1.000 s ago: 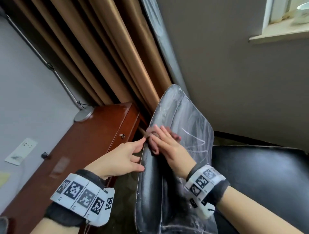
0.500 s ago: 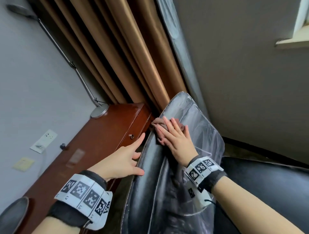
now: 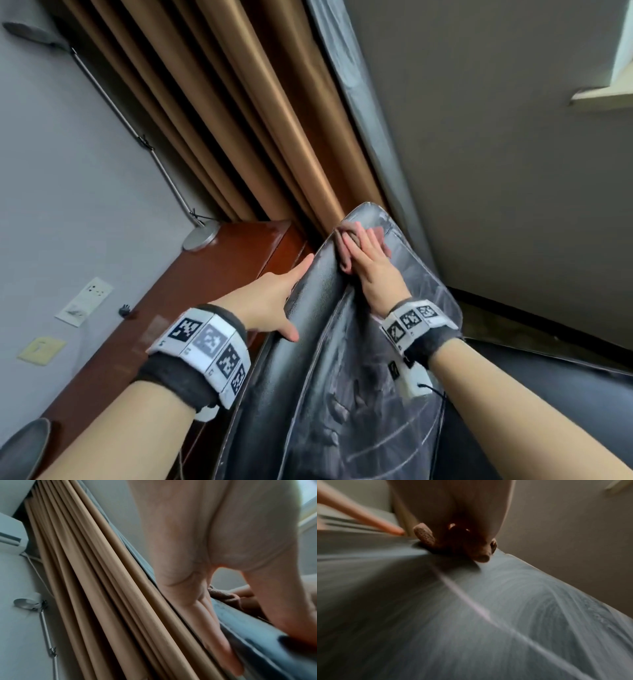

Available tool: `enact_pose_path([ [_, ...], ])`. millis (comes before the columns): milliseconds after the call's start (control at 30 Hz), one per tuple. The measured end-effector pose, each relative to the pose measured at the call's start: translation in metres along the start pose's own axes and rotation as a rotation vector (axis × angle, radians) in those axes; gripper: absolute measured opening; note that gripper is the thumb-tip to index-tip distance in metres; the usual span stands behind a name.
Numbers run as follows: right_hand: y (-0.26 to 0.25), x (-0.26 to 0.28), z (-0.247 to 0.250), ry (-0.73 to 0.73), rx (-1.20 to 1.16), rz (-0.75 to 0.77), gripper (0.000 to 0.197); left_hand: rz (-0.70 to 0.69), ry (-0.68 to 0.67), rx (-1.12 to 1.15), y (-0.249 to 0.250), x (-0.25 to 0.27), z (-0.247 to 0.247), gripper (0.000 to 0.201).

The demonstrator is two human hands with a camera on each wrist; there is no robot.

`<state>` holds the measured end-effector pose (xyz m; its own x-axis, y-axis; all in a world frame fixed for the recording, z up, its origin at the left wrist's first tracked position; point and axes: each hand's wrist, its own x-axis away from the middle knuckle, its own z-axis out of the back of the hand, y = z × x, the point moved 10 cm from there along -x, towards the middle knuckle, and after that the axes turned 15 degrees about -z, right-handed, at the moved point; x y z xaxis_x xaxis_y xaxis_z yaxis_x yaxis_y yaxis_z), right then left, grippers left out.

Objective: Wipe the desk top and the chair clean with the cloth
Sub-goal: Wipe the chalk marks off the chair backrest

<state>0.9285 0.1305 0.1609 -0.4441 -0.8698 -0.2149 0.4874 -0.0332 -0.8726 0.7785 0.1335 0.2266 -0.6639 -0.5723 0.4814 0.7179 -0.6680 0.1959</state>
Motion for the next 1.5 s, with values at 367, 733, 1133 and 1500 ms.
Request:
enact_pose_path([
  [367,-0.001,-0.026,0.013,-0.001,-0.063,0.099,0.050,0.051,0.016,-0.008,-0.003,-0.024,0.009,0.121],
  [733,-0.003,0.001,-0.005,-0.058,-0.033,0.125,0.055,0.070,0.039,-0.064,-0.012,-0.023,0.006,0.124],
  [1133,-0.017,0.112,-0.044,-0.084,-0.175,0.133,0.054,0.083,0.067,-0.103,-0.010,-0.020,0.006,0.122],
  [1500,0.051,0.071,-0.021,0.041,-0.272,-0.269,0.055,0.083,0.096,-0.071,-0.010,-0.017,0.007,0.119],
])
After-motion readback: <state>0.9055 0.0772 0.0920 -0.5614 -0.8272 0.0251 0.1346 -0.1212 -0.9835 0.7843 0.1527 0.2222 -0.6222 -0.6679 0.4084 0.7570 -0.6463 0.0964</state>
